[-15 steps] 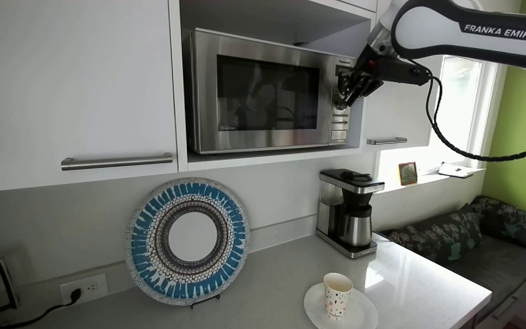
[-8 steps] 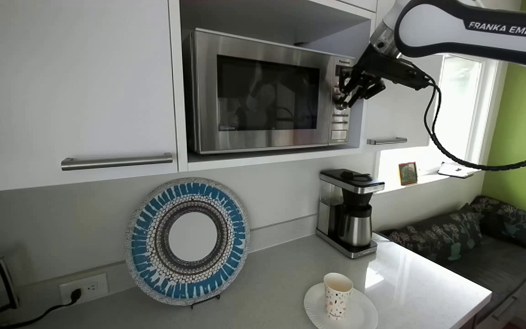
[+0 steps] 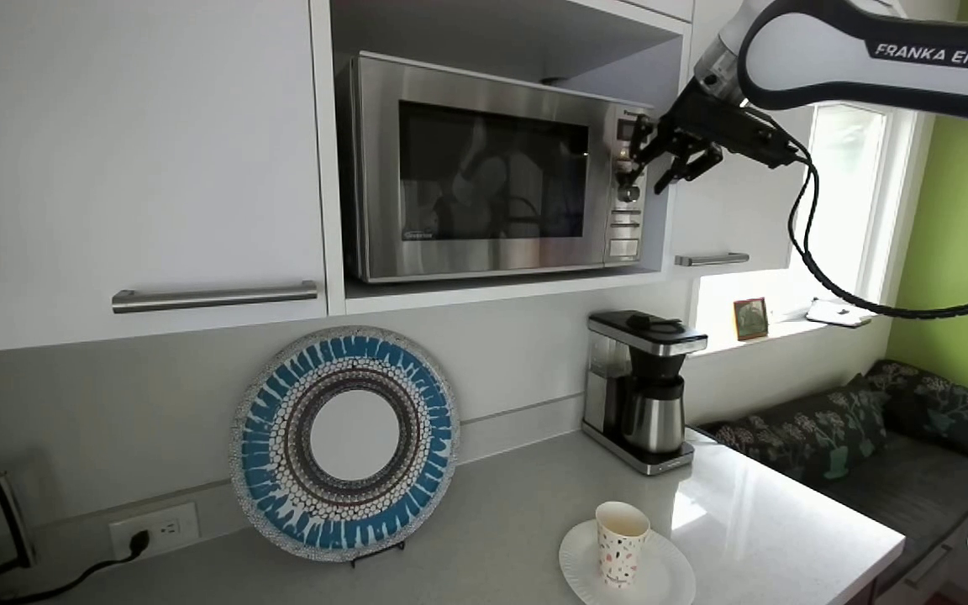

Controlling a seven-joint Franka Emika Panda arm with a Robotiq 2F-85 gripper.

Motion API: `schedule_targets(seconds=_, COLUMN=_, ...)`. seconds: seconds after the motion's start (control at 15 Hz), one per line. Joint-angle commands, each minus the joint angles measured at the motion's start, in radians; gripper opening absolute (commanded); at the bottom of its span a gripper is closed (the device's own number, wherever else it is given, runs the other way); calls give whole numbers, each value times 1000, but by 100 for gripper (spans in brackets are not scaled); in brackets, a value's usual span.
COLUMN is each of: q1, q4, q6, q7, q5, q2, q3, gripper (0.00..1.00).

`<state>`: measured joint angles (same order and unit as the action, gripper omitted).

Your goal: Close the microwave door fully, turn the round knob on the microwave to the right

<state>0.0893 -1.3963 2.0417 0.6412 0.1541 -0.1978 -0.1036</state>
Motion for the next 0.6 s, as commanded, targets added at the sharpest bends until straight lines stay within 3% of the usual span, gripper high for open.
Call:
schedule_targets(seconds=0.0, q1=7, q4=-7, q6=51, q7=-74, q5=28, q2=6, q3=13, gripper=82)
schedule_targets(seconds=0.13, q1=6, q4=-15, q6=38, q7=-127, q5=42, q2=-9, q3=14, gripper=98)
schedule_targets(seconds=0.53, q1=-1, q4=-45, q6=30, q7=-275, q5=71, q2=-76, q3=5, gripper=100)
